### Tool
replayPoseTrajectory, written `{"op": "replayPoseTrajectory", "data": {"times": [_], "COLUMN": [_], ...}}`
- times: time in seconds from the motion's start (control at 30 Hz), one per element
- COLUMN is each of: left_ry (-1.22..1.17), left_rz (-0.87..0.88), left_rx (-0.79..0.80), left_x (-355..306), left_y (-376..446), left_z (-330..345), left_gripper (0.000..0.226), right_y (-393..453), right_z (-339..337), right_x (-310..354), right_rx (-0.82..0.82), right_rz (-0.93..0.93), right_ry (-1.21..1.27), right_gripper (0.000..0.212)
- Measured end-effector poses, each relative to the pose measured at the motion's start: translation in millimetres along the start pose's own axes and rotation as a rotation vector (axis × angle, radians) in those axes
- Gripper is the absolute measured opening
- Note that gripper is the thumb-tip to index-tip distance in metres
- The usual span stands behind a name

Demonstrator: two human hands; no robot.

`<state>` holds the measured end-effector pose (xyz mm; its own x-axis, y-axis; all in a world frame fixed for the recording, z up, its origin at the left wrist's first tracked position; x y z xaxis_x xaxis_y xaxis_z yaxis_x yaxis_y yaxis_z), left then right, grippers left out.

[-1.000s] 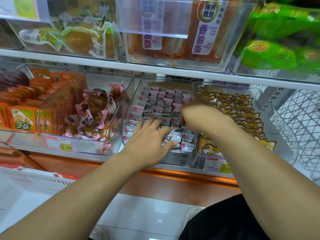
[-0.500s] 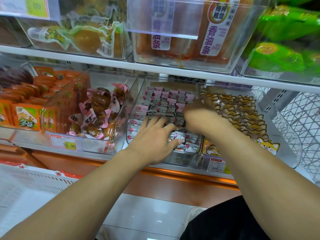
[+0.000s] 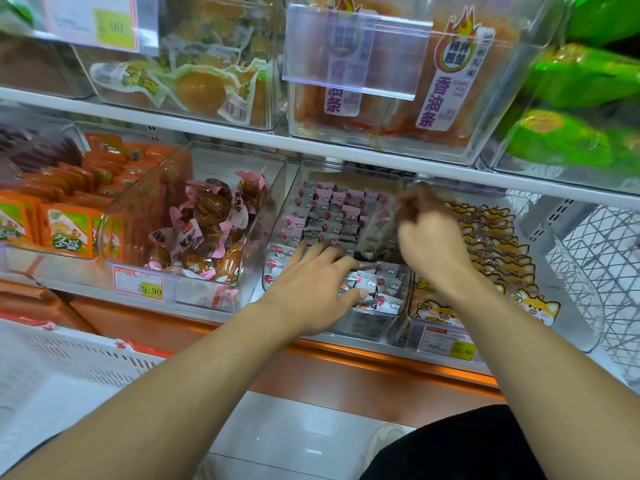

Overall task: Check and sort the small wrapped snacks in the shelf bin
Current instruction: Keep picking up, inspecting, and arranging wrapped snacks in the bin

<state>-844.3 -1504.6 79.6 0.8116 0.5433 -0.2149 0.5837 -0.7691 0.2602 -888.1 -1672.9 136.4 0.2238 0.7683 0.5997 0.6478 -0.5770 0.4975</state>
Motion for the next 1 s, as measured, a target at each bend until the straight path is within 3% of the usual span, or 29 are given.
{"op": "replayPoseTrajectory", "data": {"times": [0.13,0.27,0.33,0.47,0.63,0.7,0.8,1.0], "left_ry": [-0.147,-0.368,-0.55,-1.072,-1.501,-1.532,-1.469,-1.444], "left_rz": [-0.059,-0.198,-0.33,-0.558,-0.729,-0.782,-0.839,-0.856], "left_rx": [-0.065,-0.144,-0.214,-0.297,-0.339,-0.345,-0.414,-0.427], "left_x": [4,12,17,25,39,47,61,65], "left_y": [-2,-9,-13,-23,-37,-44,-54,-61], "left_z": [-8,-21,-29,-38,-41,-42,-43,-47], "left_gripper": [0.06,0.06,0.057,0.03,0.033,0.032,0.01,0.01], "right_y": [-6,-16,-19,-33,-42,-43,-44,-46], "right_z": [-10,-4,-1,6,8,9,10,12], "right_x": [-6,0,5,17,25,23,20,23], "right_rx": [-0.163,-0.094,-0.032,0.128,0.359,0.397,0.414,0.449], "right_rz": [0.423,0.644,0.713,0.8,0.734,0.771,0.812,0.691], "right_ry": [0.502,0.965,1.088,1.125,1.124,1.125,1.147,1.112], "right_gripper": [0.007,0.02,0.016,0.017,0.023,0.03,0.032,0.007]}}
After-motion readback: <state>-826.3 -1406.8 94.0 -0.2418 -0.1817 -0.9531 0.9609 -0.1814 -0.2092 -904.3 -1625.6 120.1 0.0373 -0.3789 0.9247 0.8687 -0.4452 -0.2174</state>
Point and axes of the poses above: each hand's wrist, its own y-axis towards the middle knuckle, its own z-axis out of the palm, x = y × z, the point moved 4 cm from there along y, towards the middle knuckle, and after that the axes turned 10 degrees about -x, right-handed, at the moved point
